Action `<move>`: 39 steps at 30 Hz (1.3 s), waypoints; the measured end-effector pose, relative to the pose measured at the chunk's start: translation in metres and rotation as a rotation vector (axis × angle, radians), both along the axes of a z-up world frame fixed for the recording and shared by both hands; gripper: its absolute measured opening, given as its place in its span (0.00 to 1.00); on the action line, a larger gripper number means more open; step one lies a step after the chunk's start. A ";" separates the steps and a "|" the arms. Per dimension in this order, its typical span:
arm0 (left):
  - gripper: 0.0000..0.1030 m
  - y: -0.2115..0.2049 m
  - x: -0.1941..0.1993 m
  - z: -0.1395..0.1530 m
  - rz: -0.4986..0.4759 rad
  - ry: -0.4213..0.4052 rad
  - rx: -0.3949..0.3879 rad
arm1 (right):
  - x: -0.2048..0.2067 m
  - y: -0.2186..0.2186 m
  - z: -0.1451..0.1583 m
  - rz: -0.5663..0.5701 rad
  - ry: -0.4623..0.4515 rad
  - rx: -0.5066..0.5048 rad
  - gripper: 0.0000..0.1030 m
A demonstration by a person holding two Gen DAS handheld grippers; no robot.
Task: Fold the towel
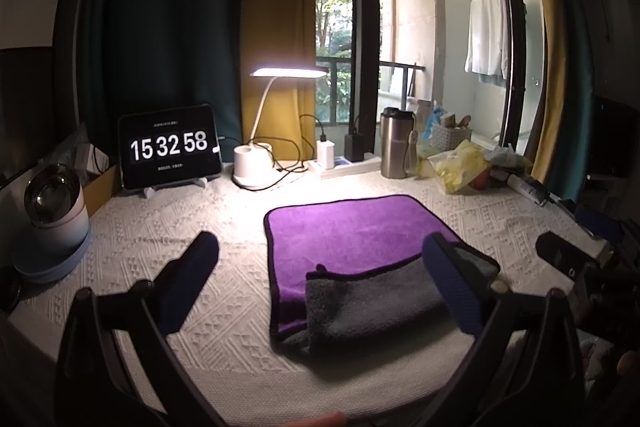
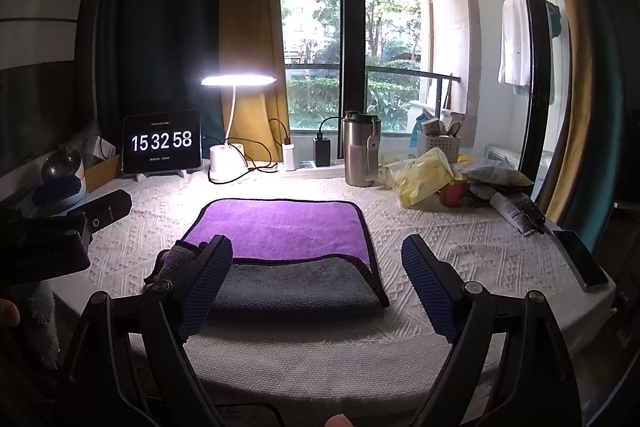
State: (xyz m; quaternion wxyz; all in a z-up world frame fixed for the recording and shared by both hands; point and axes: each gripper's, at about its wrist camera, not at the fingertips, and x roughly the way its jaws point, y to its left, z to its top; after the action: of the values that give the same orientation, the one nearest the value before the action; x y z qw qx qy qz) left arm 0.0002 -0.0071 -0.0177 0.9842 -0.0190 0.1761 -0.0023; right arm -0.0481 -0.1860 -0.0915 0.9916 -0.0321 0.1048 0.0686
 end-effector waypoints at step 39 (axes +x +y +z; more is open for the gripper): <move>0.87 -0.004 0.116 -0.094 -0.094 0.384 0.035 | 0.168 -0.045 -0.048 0.097 0.384 0.018 0.72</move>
State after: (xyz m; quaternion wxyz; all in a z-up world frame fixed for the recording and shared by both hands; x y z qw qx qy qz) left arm 0.1162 -0.0109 -0.1121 0.9315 0.0064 0.3614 -0.0415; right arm 0.1202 -0.2311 -0.1391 0.9491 -0.0144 0.2899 0.1221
